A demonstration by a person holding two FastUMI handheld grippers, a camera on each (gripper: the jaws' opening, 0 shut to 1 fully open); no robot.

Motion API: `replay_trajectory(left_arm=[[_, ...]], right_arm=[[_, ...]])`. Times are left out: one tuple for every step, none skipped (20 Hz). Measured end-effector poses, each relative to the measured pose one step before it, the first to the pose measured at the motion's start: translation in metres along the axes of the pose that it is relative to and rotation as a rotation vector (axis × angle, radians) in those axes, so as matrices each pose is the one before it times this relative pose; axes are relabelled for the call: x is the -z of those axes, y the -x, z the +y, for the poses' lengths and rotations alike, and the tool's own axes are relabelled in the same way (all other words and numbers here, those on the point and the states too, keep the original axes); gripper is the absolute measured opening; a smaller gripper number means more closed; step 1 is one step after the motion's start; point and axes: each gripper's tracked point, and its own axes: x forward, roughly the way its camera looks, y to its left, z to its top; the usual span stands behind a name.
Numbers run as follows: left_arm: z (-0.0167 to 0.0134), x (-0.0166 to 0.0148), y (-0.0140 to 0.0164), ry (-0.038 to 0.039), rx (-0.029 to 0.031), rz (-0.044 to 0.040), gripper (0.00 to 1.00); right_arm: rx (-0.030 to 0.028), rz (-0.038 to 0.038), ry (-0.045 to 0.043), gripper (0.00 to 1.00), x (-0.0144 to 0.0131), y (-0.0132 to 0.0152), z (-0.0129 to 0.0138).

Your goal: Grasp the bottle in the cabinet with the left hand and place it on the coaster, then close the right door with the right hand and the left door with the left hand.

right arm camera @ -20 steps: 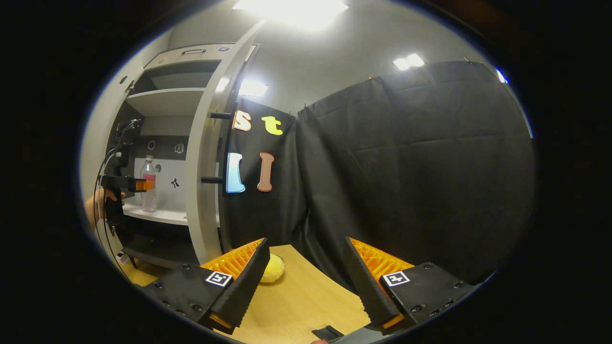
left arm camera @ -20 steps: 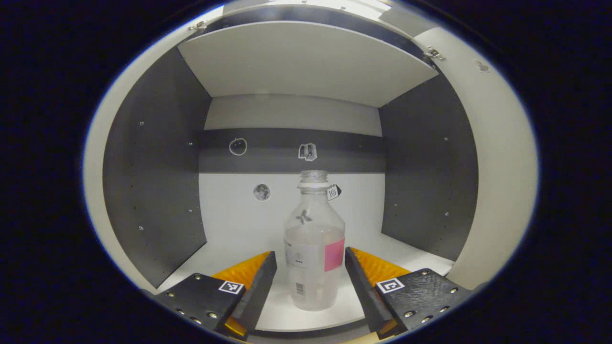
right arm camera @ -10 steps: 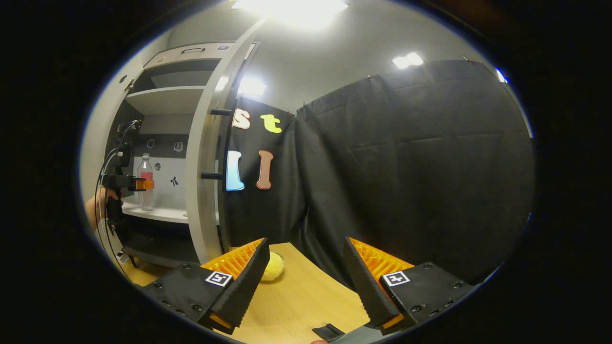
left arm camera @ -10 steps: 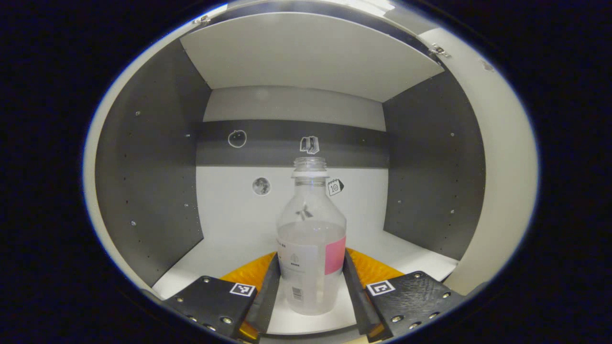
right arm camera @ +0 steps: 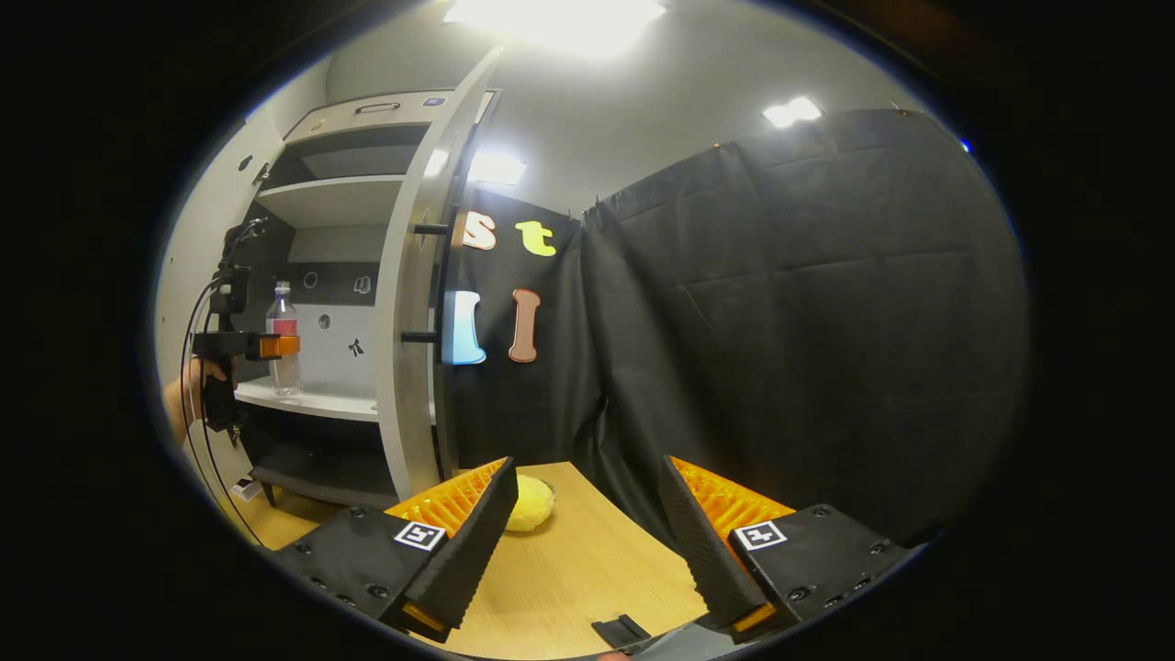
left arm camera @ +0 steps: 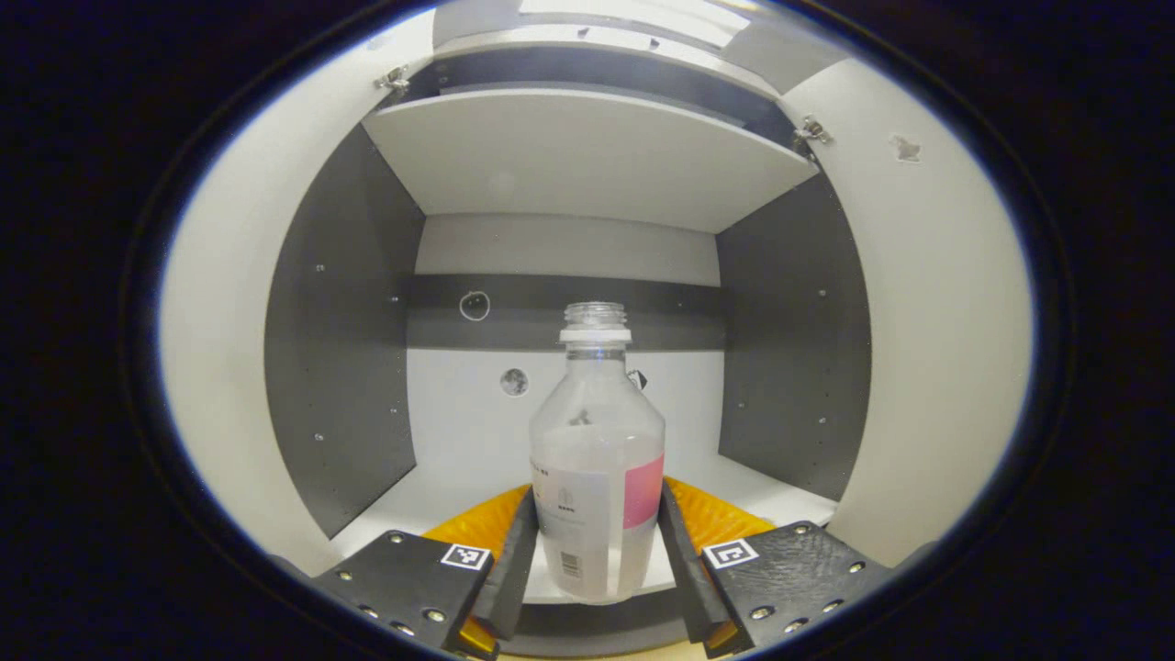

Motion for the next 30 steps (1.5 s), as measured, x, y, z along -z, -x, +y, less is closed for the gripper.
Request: replay_trajectory(left_arm=[[-0.00284, -0.00071, 0.00843, -0.0022, 0.00127, -0.00699, 0.69], [-0.00243, -0.00025, 0.00822, -0.00558, -0.00115, -0.00306, 0.69], [-0.00269, 0.00095, 0.00774, -0.00647, -0.00167, -0.00288, 0.69], [-0.0021, 0.00151, 0.00807, -0.00407, -0.00176, 0.00048, 0.69], [-0.00254, 0.00135, 0.00839, -0.00091, -0.00133, 0.00309, 0.69], [-0.00198, 0.00223, 0.0078, 0.00009, -0.00215, 0.00395, 0.69], [-0.00187, 0.00333, 0.00941, 0.00156, -0.00224, 0.00273, 0.69], [-0.00155, 0.00262, 0.00746, 0.00274, -0.00168, 0.00415, 0.69], [-0.00132, 0.00376, 0.00741, 0.00362, -0.00109, 0.00418, 0.69], [-0.00148, 0.00312, 0.00758, 0.00412, -0.00032, 0.00333, 0.69], [-0.00111, 0.00366, 0.00905, 0.00468, -0.00137, 0.00261, 0.69], [-0.00078, 0.0029, 0.00733, 0.00592, 0.00022, 0.00167, 0.69], [-0.00153, 0.00314, 0.00825, 0.00566, 0.0009, -0.00079, 0.69], [-0.0004, 0.0034, 0.00729, 0.00525, 0.00046, -0.00092, 0.69], [-0.00169, 0.00371, 0.00902, 0.00558, 0.0031, -0.00255, 0.69], [-0.00168, 0.00391, 0.0072, 0.00423, 0.00174, 0.001, 0.69], [-0.00082, 0.00508, 0.00766, 0.00063, -0.00103, 0.00491, 0.69], [0.00071, 0.00551, 0.00677, -0.00097, -0.00379, 0.00691, 0.69], [-0.00037, 0.00578, 0.00636, 0.00148, -0.00254, 0.00503, 0.69], [-0.00058, 0.00614, 0.00663, 0.00553, -0.00202, 0.00503, 0.69], [-0.00058, 0.00516, 0.00585, 0.00561, -0.00049, 0.00199, 0.69], [-0.00083, 0.00506, 0.00593, 0.00402, -0.00088, 0.00099, 0.69], [-0.00111, 0.00881, 0.0073, 0.00176, 0.00029, 0.00327, 0.69], [-0.00151, 0.00718, 0.0052, -0.00058, 0.00105, 0.00454, 0.69], [-0.00232, 0.00876, 0.00527, -0.00171, 0.00331, 0.00861, 0.69], [-0.00216, 0.00773, 0.00391, -0.00279, 0.00055, 0.00787, 0.69], [-0.00172, 0.00893, 0.00456, 0.00013, 0.00102, 0.00924, 0.69], [-0.00165, 0.00762, 0.00203, 0.0004, 0.0005, 0.00625, 0.69], [-0.00206, 0.00771, 0.00262, 0.00161, 0.00345, 0.00442, 0.69], [-0.00194, 0.00666, 0.00145, -0.00036, 0.00266, 0.00535, 0.69]], right_arm=[[-0.00965, 0.00124, -0.00203, 0.98, 0.00092, 0.00319, -0.00265], [-0.00805, 0.00098, -0.00172, 0.98, -0.00031, 0.00239, -0.00172], [-0.00955, -0.00013, -0.00086, 0.98, 0.00034, 0.00322, -0.00243], [-0.00821, -0.00069, 0.00122, 0.98, 0.0004, 0.00316, -0.00194], [-0.00905, 0.00243, 0.00211, 0.98, 0.0005, 0.00226, -0.00147], [-0.0083, 0.00251, 0.00185, 0.98, 0.00072, 0.00339, -0.00249], [-0.01015, -0.00035, 0.00085, 0.98, 0.0004, 0.0035, -0.00181], [-0.00774, -0.0023, 0.00104, 0.98, -0.00078, 0.0027, -0.00105], [-0.00706, -0.00108, 0.0025, 0.98, -0.00046, 0.00352, -0.00129], [-0.00886, 0.00109, 0.00259, 0.98, 0.00123, 0.00383, -0.00108], [-0.00908, 0.00135, 0.00247, 0.98, 0.00066, 0.00289, -0.00011], [-0.00815, 0.00065, 0.00283, 0.98, 0.00141, 0.00451, -0.00096], [-0.00873, 0.0009, 0.00244, 0.98, 0.00179, 0.00413, -0.00041], [-0.00774, 0.00071, 0.00148, 0.98, 0.00035, 0.00412, 0.00003], [-0.00921, 0.00194, 0.00102, 0.98, 0.00277, 0.00405, 0.00002], [-0.00926, 0.00155, 0.00095, 0.98, 0.00111, 0.00378, 0.00035], [-0.00908, 0.0019, 0.00287, 0.98, 0.00168, 0.00374, -0.00016], [-0.00766, 0.0018, 0.0029, 0.98, 0.001, 0.00265, 0.00011], [-0.0089, 0.00324, 0.00297, 0.98, 0.00308, 0.00414, -0.00025], [-0.00571, 0.00136, 0.00128, 0.98, 0.00115, 0.00319, 0.00012], [-0.00588, -0.00032, 0.0011, 0.98, 0.00156, 0.00404, 0.0001], [-0.00601, -0.00032, 0.00162, 0.98, 0.00121, 0.0035, 0.00031], [-0.0051, 0.00165, 0.00271, 0.98, 0.00285, 0.00311, -0.00025], [-0.00526, 0.00355, 0.0027, 0.98, 0.00198, 0.00243, 0.0004], [-0.00336, 0.00525, 0.00211, 0.99, 0.00315, 0.00257, -0.00006], [-0.00401, 0.00505, 0.00028, 0.99, 0.00218, 0.00153, -0.00016], [-0.00383, 0.00384, -0.001, 0.99, 0.00122, 0.00135, -0.0001], [-0.00363, 0.00157, -0.00058, 0.99, 0.0003, 0.00141, 0.00013], [-0.00264, 0.00023, 0.00034, 0.99, 0.0005, 0.00113, -0.00068], [-0.00117, -0.00038, 0.00119, 0.98, -0.00018, 0.00048, -0.00077]])
